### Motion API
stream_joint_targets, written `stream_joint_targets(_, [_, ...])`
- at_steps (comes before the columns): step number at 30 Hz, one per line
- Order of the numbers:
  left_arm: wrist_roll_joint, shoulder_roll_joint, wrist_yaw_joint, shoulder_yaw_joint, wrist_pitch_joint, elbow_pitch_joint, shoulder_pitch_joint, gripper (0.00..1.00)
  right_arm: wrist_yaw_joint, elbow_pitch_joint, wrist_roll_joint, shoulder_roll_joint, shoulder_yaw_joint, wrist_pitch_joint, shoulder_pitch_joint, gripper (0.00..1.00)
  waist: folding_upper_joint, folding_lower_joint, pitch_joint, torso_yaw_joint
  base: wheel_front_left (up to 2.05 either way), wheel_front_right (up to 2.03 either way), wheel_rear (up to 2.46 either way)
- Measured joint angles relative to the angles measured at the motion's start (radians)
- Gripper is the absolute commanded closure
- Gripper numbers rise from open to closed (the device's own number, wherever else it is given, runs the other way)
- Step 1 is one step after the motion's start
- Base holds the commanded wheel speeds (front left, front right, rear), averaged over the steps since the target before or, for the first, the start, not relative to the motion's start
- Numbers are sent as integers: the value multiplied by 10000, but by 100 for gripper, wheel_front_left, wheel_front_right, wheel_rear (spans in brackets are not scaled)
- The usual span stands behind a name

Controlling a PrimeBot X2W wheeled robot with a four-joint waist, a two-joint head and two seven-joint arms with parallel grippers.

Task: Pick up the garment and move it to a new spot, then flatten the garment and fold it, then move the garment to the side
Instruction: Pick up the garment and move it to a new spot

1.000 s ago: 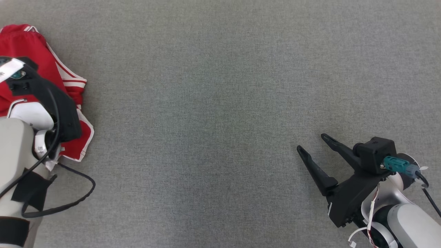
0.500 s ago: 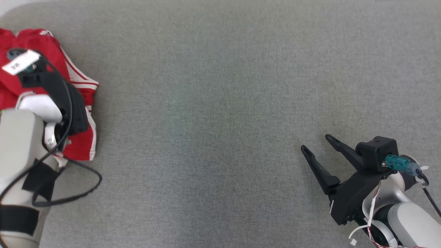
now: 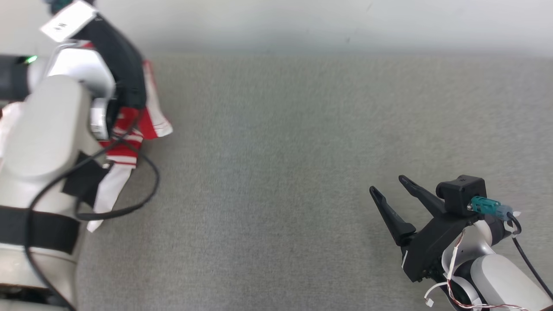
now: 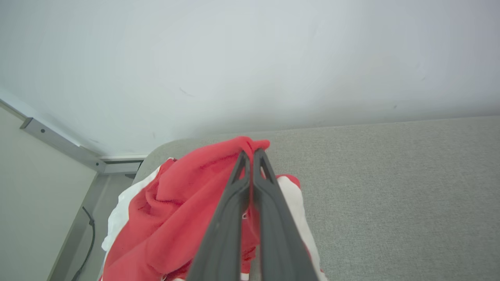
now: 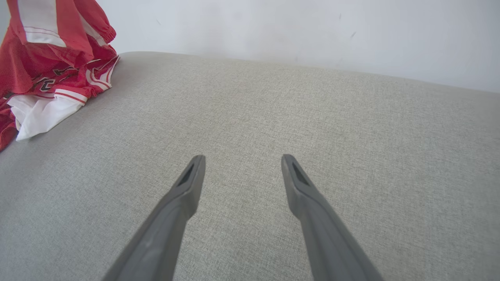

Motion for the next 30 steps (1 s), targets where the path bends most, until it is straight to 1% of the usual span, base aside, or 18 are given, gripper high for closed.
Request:
stream_joint_targets(3, [215,-328,-278,-293,-403,-23,-86,100,0,240,54,56,-4,-90,29,0,0,0,-403,-123,0,0,0])
stream_joint_targets(7, [224,-809,-593,-552,-782,29,-137,100,0,485,79,242,35,-238,140,0,0,0,-930,-371,0,0,0])
stream_joint_targets(13, [123,-1411,-792,-775,-888,81,109,100,-4,487,163,454,255,-268,637,0,-1,-1,-1552,-1022,0,0,0])
stream_joint_targets(15, [61,-1555,-792,-840,-874,186,411,100,-6,485,165,500,328,-286,735,0,-1,-1,-1707,-1286,0,0,0])
stream_joint_targets(20, [-476,-1611,-679,-763,-700,662,1057,100,-44,359,167,581,449,-297,932,0,-1,-1,-2017,-2008,0,0,0])
stream_joint_targets(25, [-1060,-1676,-424,-502,-629,970,1395,100,-46,244,167,673,596,-291,1032,0,-1,-1,-2195,-2770,0,0,0])
stream_joint_targets(30, [-1641,-1678,-222,-203,-832,995,1459,100,-10,226,167,802,786,-249,1004,0,0,-1,-2265,-3539,0,0,0])
